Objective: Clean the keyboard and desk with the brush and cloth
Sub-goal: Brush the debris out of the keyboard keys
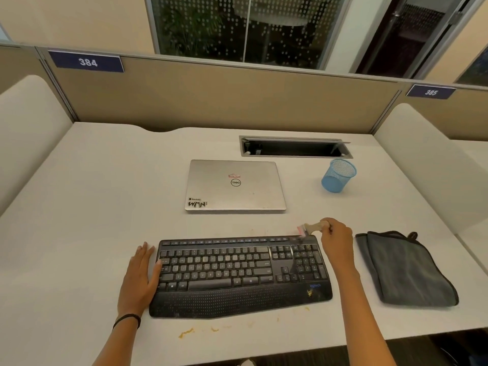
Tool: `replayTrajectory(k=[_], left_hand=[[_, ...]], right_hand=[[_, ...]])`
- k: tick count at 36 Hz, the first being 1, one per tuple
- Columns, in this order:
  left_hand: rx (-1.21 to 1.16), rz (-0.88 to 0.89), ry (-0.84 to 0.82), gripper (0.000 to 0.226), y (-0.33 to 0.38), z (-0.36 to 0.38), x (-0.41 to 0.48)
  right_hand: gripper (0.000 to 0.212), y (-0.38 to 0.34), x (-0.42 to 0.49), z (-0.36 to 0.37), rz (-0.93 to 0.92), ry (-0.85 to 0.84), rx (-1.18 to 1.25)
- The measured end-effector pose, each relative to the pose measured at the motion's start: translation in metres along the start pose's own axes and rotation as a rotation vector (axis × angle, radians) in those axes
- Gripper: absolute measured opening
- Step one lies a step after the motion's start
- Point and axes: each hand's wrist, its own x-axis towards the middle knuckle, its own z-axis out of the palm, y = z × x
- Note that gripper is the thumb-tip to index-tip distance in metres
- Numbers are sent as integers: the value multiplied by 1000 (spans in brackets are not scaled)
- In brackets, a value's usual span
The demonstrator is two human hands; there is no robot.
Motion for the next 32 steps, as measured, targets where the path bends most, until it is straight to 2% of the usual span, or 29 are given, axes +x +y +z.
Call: replayTrajectory(k=[4,10,15,19,25,27,32], left_hand=[[-3,-6,4,86,0,0,0],[-8,-1,1,85,0,0,0],[-5,3,3,84,0,0,0],[-9,0,6,83,0,0,0],[-9,0,11,82,-1,1,0],[-8,-1,13,82,-1,2,0],[-11,1,13,82,-1,2,1]], right_hand=[[23,-1,0,-4,15,43,-23],[22,-5,-1,-4,-80,-126,59],[20,-5,-3,-3,-66,-9,166],[20,-5,0,-2,-38,-106,150],[24,7,5,-2,85,156,65],[25,3,6,-4,68,178,61],[23,-5,9,3,5,-18,100]])
